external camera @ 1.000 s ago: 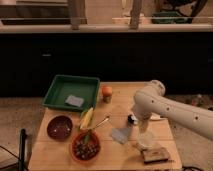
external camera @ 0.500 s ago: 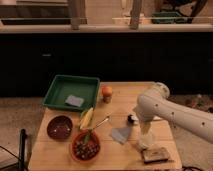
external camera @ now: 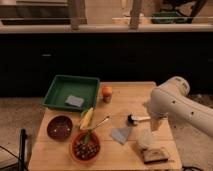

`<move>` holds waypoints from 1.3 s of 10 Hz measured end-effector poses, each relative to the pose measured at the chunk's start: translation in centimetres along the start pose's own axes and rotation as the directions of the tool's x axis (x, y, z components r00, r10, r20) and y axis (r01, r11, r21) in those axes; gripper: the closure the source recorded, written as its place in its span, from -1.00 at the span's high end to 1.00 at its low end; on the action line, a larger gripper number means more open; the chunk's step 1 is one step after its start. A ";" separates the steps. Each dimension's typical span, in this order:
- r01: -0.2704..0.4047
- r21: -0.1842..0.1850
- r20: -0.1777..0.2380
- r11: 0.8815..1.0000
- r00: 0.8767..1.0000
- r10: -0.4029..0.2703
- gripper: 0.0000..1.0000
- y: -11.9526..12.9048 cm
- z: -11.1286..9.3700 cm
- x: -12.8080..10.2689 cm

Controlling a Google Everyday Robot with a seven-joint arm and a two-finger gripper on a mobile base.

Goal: Wipe purple bowl with towel

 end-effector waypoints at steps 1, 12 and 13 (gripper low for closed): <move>0.021 0.001 0.008 1.000 1.000 -0.021 0.60 -0.1 -0.1 -0.5; 0.221 -0.048 0.079 0.974 0.973 -0.217 0.60 -2.0 5.3 -9.6; 0.210 -0.050 0.091 0.977 0.975 -0.205 0.60 -2.1 6.2 -9.5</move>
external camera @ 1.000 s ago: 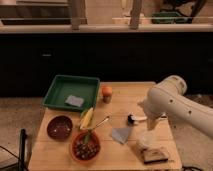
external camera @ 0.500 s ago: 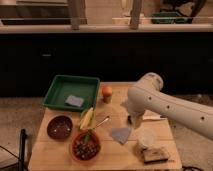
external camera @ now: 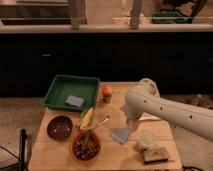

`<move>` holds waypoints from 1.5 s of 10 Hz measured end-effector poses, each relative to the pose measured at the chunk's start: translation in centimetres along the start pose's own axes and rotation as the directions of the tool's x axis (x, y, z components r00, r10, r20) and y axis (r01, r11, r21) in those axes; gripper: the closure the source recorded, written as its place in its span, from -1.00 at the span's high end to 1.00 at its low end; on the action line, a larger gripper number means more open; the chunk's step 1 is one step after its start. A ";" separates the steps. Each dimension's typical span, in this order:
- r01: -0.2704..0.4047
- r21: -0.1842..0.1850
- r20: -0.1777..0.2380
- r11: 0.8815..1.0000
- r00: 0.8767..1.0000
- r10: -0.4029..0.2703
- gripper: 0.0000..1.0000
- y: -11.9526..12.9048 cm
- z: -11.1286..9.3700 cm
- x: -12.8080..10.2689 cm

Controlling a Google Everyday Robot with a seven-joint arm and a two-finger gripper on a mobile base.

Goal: Wipe purple bowl with towel

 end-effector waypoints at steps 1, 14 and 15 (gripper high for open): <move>-0.012 0.001 0.017 1.000 1.000 0.012 0.60 0.1 1.0 0.2; 0.072 0.023 0.129 0.997 0.989 -0.075 0.60 1.1 9.5 -0.7; 0.075 0.020 0.134 0.997 0.988 -0.077 0.60 1.3 9.8 -0.7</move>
